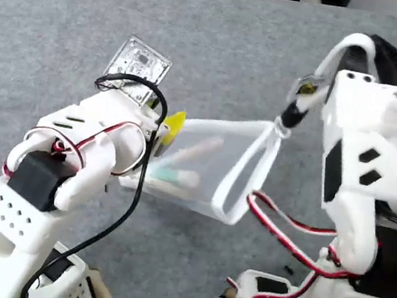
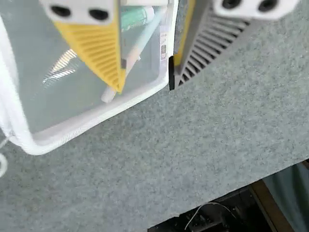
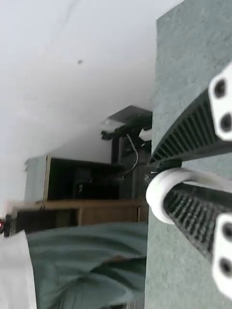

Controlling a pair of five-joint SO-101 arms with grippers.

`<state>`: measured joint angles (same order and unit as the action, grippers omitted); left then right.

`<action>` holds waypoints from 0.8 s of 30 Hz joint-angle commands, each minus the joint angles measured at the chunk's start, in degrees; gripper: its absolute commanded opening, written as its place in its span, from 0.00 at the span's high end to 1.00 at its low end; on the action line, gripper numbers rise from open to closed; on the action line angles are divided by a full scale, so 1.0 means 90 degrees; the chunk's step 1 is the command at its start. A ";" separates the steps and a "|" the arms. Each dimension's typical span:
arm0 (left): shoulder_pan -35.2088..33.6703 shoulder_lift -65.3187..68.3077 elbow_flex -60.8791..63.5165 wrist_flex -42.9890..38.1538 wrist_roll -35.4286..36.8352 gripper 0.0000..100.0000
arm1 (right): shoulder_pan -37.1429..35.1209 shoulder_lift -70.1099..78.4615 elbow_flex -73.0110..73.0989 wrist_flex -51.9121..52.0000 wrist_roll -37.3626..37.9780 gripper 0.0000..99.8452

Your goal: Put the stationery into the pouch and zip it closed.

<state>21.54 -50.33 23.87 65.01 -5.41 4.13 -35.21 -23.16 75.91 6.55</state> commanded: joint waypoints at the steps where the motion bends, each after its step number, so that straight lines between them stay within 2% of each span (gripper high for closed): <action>1: -0.0005 -0.0137 -0.0386 -0.0107 -0.0088 0.82 | -0.0664 -0.0112 -0.0405 -0.0254 0.0049 0.99; 6: 0.0005 -0.0166 -0.0386 -0.0107 -0.0088 0.82 | -0.1407 -0.0103 -0.0816 -0.0596 0.0059 0.99; 12: 0.0181 -0.0156 -0.0386 -0.0098 -0.0352 0.83 | -0.1924 -0.0093 -0.1411 -0.0635 0.0068 0.99; 17: 0.0249 -0.0156 -0.0386 -0.0107 -0.0332 0.83 | -0.1963 -0.0132 -0.2125 -0.0498 0.0068 0.99; 24: 0.0210 -0.0156 -0.0376 -0.0098 -0.0303 0.83 | -0.1983 -0.0122 -0.2916 0.0293 0.0029 0.99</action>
<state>23.03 -50.33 23.43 65.01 -8.04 -12.92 -36.09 -46.46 76.97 6.64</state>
